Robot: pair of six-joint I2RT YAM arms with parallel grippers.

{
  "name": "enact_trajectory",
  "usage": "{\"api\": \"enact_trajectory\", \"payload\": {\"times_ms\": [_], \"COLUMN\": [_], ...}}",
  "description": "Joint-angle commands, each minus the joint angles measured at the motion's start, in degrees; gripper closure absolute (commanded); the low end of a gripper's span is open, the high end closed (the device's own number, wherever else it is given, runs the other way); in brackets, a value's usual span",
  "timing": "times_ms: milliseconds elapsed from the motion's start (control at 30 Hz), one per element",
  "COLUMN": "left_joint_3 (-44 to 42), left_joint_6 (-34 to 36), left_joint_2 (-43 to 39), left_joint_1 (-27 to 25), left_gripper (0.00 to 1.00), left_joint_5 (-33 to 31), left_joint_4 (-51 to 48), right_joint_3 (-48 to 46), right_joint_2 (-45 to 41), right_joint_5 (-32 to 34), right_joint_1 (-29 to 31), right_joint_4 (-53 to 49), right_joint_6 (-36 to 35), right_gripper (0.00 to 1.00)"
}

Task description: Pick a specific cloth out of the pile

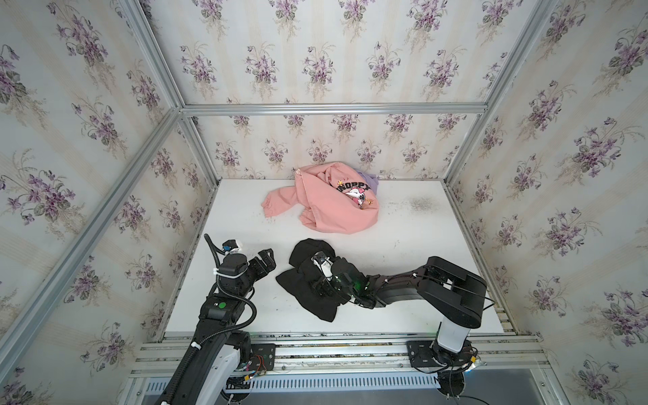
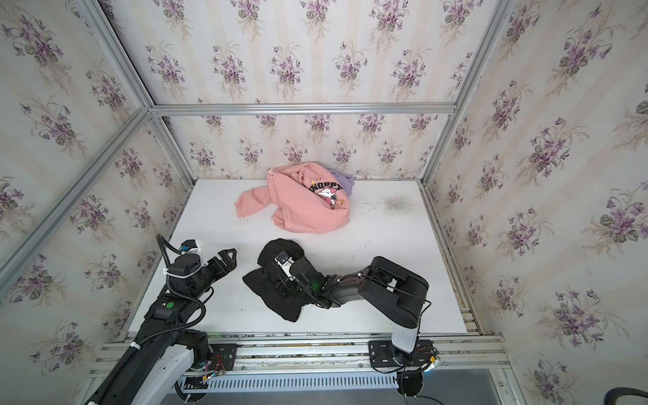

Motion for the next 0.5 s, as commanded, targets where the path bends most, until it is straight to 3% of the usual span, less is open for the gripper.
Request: {"api": "enact_trajectory", "payload": {"times_ms": [0,233,467], "left_joint_3": [0.57,0.68,1.14], "left_joint_6": [0.69,1.11,2.33], "left_joint_2": [-0.17,-0.40,-1.59], "left_joint_1": [0.10,0.12,0.17], "left_gripper": [0.01,0.01,0.01], "left_joint_5": [0.29,0.69,1.20], "left_joint_4": [0.76,0.76,0.52], "right_joint_3": [-3.49,-7.02,-2.05], "right_joint_2": [-2.42,-8.51,-17.80], "right_joint_5": [4.93,7.72,4.37], "right_joint_1": [0.03,-0.02,-0.03], "right_joint_4": [-3.84,-5.99,-12.39], "right_joint_6": [1.30,0.78,1.02], "right_gripper": [0.00,0.00,0.00]}}
